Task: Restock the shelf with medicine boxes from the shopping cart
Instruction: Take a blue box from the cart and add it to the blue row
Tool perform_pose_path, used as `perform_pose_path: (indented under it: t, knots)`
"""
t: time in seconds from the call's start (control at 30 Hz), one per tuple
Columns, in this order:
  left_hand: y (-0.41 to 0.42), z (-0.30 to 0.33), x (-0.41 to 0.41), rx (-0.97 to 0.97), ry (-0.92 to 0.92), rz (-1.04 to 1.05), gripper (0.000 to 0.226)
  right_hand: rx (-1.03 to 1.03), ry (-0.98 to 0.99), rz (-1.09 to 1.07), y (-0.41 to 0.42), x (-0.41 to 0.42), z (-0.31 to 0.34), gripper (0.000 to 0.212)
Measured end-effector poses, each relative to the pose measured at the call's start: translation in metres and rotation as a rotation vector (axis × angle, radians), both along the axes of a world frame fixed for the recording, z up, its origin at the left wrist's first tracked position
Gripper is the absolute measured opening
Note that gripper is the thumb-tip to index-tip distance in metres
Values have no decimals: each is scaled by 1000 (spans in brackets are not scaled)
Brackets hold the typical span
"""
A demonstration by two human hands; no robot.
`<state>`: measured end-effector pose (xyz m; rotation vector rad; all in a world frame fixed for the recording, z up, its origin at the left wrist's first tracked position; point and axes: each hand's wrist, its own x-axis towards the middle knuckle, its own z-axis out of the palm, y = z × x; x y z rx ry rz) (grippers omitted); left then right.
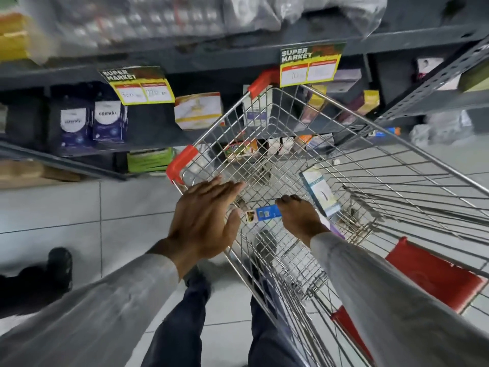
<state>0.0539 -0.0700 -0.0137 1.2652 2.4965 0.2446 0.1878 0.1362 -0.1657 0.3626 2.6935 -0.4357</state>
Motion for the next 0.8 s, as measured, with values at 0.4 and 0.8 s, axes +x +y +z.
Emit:
perform_pose_path:
  t: [0.4,0.8]
  knots:
    - [-2,69,-14,199,-188,108,59,89,212,-240,-15,16,203,37]
    - [-53,313,-107,780,118,213,60,265,904,-160,-36,-55,493,42]
